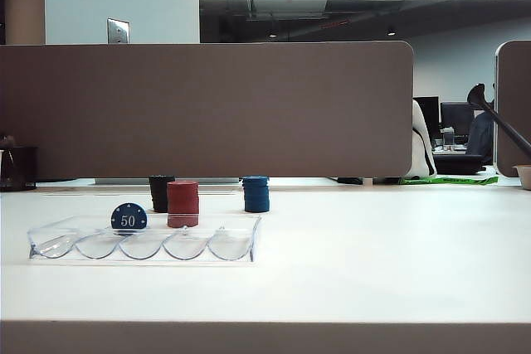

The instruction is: Pick up the chip in the box and place it on the pile of chips with the same color.

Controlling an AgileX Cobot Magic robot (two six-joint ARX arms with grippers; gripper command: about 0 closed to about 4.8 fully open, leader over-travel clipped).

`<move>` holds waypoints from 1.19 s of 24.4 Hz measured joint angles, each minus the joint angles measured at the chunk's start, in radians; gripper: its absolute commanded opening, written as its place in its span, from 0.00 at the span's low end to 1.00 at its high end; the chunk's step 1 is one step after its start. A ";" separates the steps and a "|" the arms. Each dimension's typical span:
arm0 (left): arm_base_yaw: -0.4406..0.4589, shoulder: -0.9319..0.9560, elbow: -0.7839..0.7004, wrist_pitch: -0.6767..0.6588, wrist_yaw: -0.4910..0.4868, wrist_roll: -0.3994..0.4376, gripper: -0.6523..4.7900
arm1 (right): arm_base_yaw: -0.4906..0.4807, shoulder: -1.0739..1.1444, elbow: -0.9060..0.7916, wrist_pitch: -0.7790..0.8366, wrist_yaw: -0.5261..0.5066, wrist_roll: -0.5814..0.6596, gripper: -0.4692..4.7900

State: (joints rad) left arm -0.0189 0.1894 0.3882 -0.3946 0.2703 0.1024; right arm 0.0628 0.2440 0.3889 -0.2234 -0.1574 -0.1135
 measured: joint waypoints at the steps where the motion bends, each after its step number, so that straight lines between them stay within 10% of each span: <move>1: 0.000 0.018 0.018 -0.020 0.014 0.014 0.11 | 0.000 0.046 0.031 -0.027 -0.027 -0.010 0.08; 9: 0.000 0.233 0.177 -0.217 0.053 0.143 0.11 | 0.082 0.351 0.202 -0.134 -0.063 -0.069 0.08; 22: 0.000 0.286 0.178 -0.166 0.080 0.151 0.11 | 0.362 0.573 0.215 0.034 -0.046 -0.072 0.08; 29: 0.000 0.287 0.178 -0.163 0.080 0.151 0.11 | 0.360 0.572 0.215 0.054 -0.045 -0.072 0.08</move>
State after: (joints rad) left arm -0.0189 0.4767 0.5663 -0.5571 0.3500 0.2539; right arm 0.4229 0.8158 0.6037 -0.1696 -0.2028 -0.1852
